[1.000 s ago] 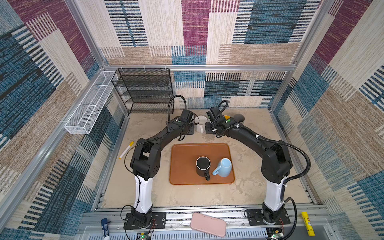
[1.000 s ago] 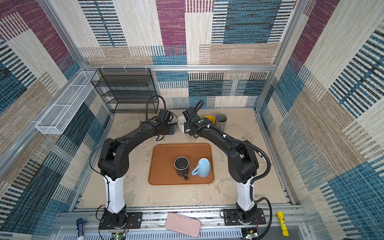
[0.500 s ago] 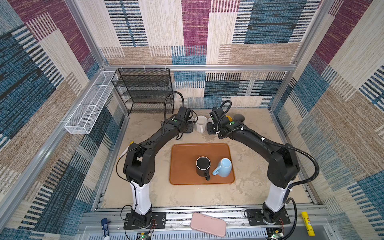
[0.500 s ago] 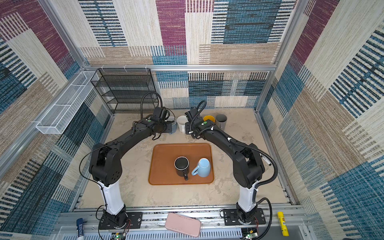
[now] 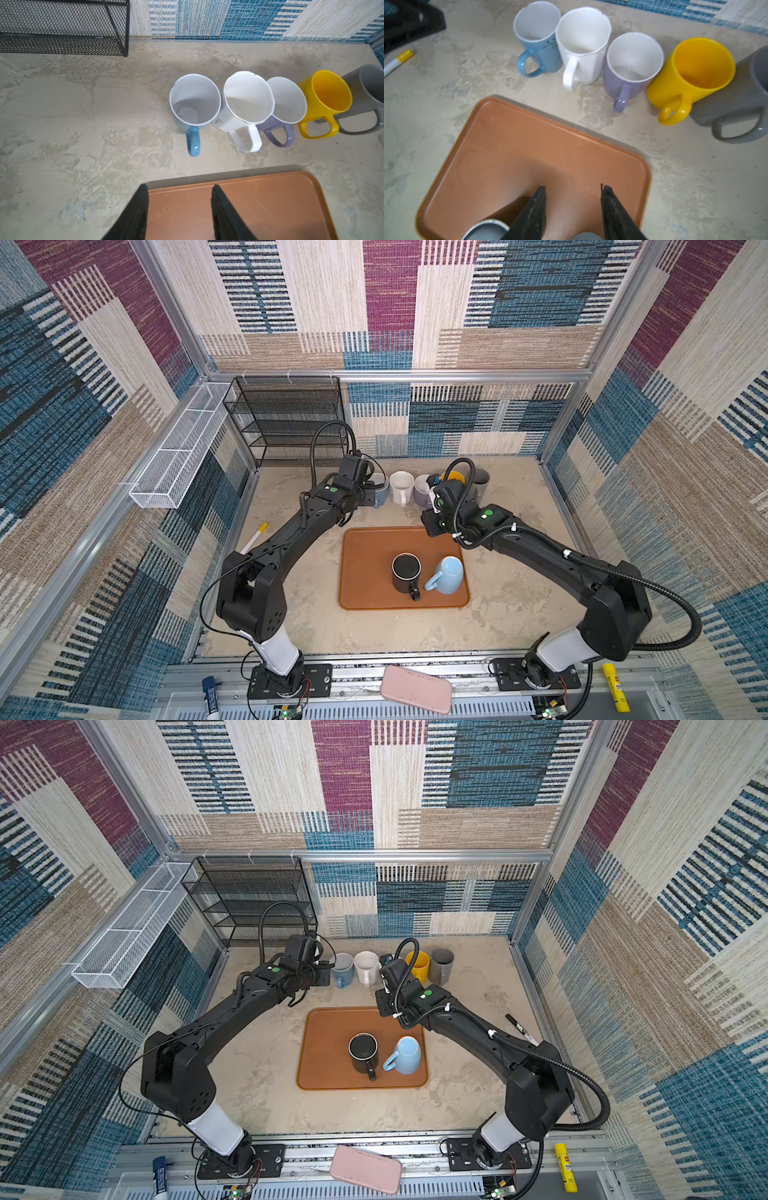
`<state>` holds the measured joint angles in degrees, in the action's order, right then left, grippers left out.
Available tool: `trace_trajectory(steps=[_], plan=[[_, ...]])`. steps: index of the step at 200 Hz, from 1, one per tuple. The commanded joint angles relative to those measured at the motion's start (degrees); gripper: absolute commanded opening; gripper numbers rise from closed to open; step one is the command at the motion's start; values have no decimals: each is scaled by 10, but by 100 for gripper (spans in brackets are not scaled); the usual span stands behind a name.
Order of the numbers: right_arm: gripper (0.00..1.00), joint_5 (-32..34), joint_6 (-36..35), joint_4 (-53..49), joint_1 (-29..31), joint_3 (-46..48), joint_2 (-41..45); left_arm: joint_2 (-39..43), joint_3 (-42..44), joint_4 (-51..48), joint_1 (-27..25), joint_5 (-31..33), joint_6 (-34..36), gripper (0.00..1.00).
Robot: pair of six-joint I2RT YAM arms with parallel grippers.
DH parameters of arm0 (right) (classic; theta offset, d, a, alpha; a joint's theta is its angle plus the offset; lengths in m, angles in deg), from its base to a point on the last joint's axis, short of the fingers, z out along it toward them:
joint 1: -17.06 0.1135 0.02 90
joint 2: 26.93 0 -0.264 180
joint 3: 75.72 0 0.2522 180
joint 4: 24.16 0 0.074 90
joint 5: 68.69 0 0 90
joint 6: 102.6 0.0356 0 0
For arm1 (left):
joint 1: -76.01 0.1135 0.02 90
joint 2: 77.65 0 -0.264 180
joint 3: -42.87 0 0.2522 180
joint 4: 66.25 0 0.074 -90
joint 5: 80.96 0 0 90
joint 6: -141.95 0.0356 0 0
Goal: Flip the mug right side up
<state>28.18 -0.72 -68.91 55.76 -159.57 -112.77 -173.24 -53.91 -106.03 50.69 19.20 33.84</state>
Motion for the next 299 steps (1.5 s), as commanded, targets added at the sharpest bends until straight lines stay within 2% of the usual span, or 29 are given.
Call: trace_trajectory(steps=[1,27,40,96,161,211,251,299], plan=[[46,-42,-5,-5,14,30,35,17,7,-9,2,19,11,48],[47,-105,18,1,43,87,84,34,19,-24,5,36,12,49],[47,-113,41,-12,56,102,94,43,26,-26,6,39,7,49],[47,-79,132,-32,143,148,88,62,44,-31,10,43,-7,49],[45,-62,158,-24,172,150,32,76,54,-33,14,51,-11,48],[43,10,126,-43,172,80,-48,86,62,-39,18,67,-13,49],[42,28,84,-79,144,-13,-146,94,67,-48,26,69,-15,49],[41,29,55,-103,107,-95,-194,109,86,-47,38,67,-23,50]])
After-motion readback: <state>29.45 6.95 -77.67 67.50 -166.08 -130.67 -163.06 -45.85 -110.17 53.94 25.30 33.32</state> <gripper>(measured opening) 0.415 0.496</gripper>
